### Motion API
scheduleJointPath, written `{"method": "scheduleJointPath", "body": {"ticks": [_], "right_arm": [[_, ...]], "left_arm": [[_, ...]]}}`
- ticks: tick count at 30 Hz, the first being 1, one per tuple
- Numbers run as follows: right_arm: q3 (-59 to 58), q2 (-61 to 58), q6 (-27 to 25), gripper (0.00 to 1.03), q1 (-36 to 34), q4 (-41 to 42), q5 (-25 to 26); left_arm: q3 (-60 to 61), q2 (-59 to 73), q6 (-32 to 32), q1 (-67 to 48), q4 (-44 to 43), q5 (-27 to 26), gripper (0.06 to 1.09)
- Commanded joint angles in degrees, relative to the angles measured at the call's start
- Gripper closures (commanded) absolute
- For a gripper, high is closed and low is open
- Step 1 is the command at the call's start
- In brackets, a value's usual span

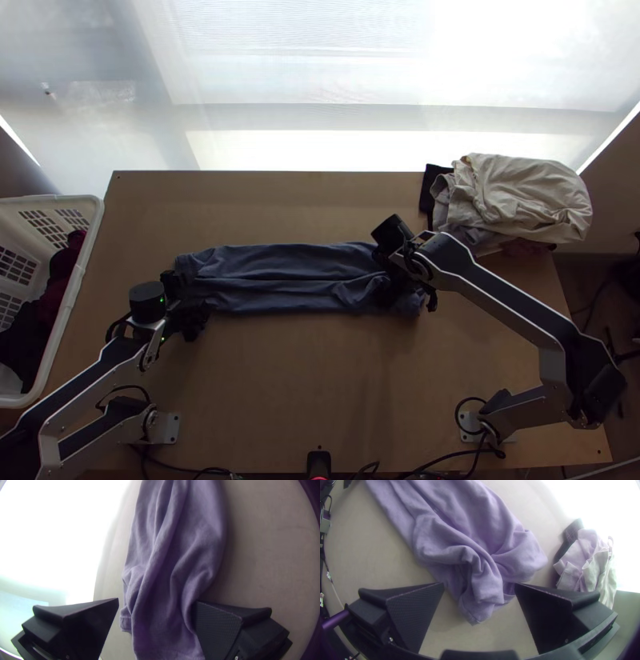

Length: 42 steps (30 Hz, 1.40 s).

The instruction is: Fold the t-shirt

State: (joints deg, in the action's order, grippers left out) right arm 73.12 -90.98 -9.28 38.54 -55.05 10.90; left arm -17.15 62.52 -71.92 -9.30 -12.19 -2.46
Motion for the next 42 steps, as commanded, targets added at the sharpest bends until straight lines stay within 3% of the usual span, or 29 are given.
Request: {"method": "scheduleJointPath", "body": {"ticks": [1,12,14,16,18,21,22,28,32,36,42], "right_arm": [[-1.58,0.36,0.40,0.05,1.09,0.73,0.00],[-1.93,0.36,0.49,0.05,1.18,1.17,0.00],[-1.93,0.54,0.66,0.05,1.18,1.17,0.00],[-1.93,0.80,0.75,0.05,1.27,1.17,0.00],[-2.11,0.80,0.75,0.05,1.27,1.17,0.00],[-2.11,0.98,0.75,0.05,1.27,1.17,0.00],[-2.11,0.98,0.75,0.05,1.27,1.17,0.00],[-2.19,1.68,0.75,0.05,1.18,1.17,0.00],[-2.63,2.74,0.75,0.05,1.09,1.17,0.00],[-2.90,2.74,1.10,0.05,0.92,1.52,0.00],[-3.95,2.83,1.10,0.05,0.22,2.31,-0.09]], "left_arm": [[0.01,5.33,-2.61,2.97,-3.20,0.09,0.10],[-0.08,12.71,-2.52,4.20,-8.73,0.00,0.11],[-0.43,12.80,-2.17,4.29,-8.73,0.00,0.25],[-0.78,12.89,-2.17,4.64,-8.38,-0.18,0.52],[-1.05,13.15,-2.35,5.08,-7.94,-0.71,0.72],[-0.87,13.33,-2.70,5.17,-7.59,-0.71,0.95],[-0.87,13.33,-2.87,5.35,-7.59,-0.71,0.99],[-1.40,6.47,-6.74,9.39,-5.48,-2.46,1.04],[-4.74,-5.66,-10.70,13.96,10.43,-7.82,1.05],[-4.65,-14.71,-14.04,15.36,18.51,-11.25,1.05],[-5.09,-15.32,-14.56,8.60,17.72,-10.99,1.04]]}}
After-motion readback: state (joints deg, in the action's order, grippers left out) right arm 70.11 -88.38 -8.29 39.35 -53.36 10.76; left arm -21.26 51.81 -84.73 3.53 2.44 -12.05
